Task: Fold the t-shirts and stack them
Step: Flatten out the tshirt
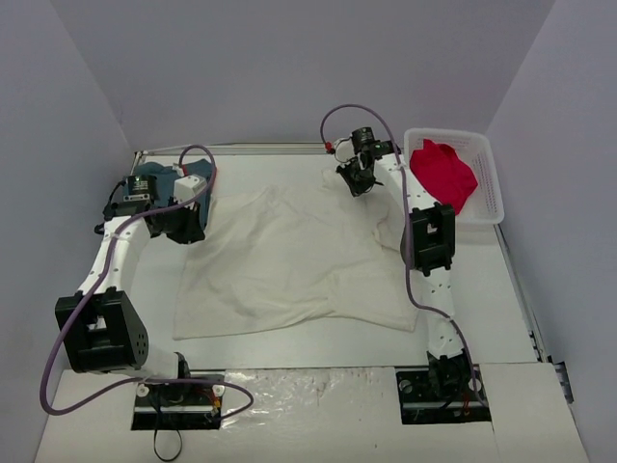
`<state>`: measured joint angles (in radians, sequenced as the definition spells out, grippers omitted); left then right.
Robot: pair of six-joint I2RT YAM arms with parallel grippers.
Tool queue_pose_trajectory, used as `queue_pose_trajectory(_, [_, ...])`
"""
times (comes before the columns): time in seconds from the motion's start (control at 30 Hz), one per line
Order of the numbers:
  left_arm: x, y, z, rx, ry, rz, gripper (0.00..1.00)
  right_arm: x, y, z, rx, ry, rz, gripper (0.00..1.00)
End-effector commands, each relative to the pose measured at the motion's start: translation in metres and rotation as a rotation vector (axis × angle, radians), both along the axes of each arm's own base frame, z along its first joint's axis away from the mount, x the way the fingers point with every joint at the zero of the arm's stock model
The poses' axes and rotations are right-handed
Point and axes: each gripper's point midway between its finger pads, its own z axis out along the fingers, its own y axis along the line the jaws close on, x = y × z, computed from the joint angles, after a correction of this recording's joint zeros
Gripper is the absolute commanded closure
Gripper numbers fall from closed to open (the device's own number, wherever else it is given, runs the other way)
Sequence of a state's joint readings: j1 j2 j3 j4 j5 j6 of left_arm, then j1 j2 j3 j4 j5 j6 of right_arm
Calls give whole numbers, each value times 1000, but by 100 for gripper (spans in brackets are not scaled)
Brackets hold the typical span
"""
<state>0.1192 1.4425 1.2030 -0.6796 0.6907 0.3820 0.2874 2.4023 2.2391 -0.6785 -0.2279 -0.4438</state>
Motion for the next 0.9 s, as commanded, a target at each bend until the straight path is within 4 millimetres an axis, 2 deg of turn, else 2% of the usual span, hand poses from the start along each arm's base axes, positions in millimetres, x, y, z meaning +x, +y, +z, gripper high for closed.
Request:
queue_pose_trajectory(0.0, [1,4,16,31,-67,18,98,13,2,-6,-63,-23,-57,100])
queue_pose_trajectory(0.07, [0,6,14,42,-68,26,98,21,0,-17,-94,-30,-82,100])
queue_pose_trajectory(0.1, [0,7,12,45,-66,27,98,22,1,-31,-112,-19,-87,100])
queue_pose_trajectory(0.2, [1,7,12,44,-63,30,98,28,-5,-41,-148,-26,-117,100])
queue_pose_trajectory(0.3, [1,7,10,42,-57,32,98,26,-12,-68,-183,12,-128,100])
queue_pose_trajectory(0.4, [0,8,11,43,-56,33,98,26,-24,-85,-238,24,-151,100])
queue_pose_trajectory(0.53, [0,7,15,42,-64,32,98,35,-46,-97,-290,12,-205,100])
queue_pose_trajectory(0.63, [0,7,16,44,-68,35,98,49,-71,-101,-321,-17,-268,100])
queue_pose_trajectory(0.77, [3,8,13,46,-62,40,98,64,-93,-102,-347,-63,-324,100])
queue_pose_trajectory(0.87, [7,9,7,45,-43,46,97,68,-104,-111,-365,-72,-341,100])
